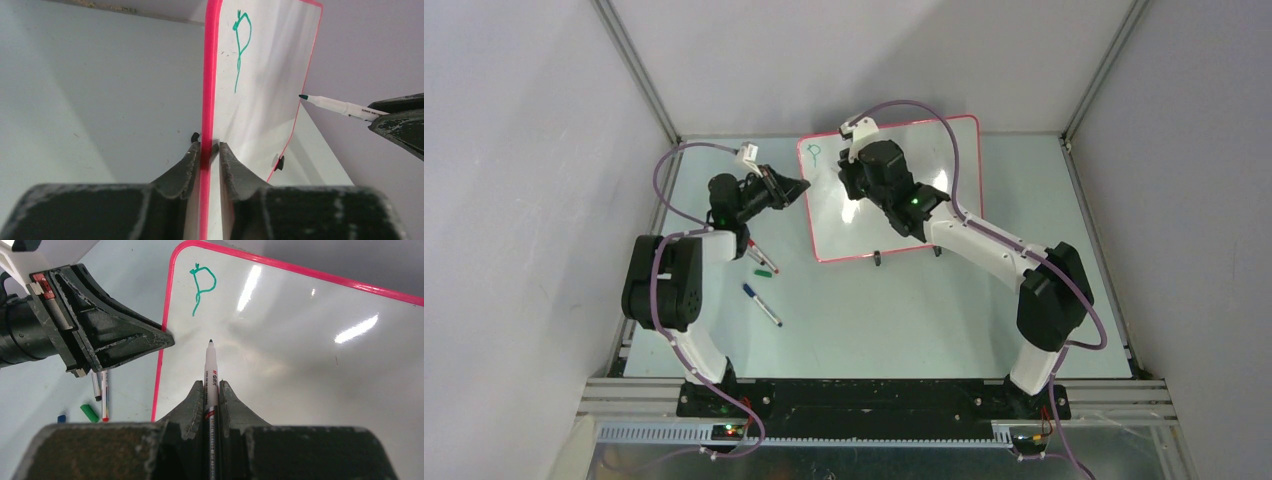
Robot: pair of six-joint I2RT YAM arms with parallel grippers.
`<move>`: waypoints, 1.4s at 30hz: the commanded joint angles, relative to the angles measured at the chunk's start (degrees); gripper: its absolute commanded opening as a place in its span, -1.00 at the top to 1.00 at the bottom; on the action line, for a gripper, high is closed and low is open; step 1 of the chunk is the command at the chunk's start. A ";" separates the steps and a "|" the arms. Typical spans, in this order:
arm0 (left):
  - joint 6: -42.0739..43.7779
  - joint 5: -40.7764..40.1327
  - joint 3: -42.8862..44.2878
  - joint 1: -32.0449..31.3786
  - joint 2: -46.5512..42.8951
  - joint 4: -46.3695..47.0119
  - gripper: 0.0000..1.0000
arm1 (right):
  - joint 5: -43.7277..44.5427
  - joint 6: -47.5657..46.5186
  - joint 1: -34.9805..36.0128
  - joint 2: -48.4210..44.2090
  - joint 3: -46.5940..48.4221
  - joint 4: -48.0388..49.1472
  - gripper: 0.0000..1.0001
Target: Write a sentence on the whiteboard
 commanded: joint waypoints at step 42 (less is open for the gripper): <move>-1.80 2.30 2.65 -1.12 1.65 3.22 0.96 | -3.25 1.92 -1.77 3.19 10.52 4.07 1.00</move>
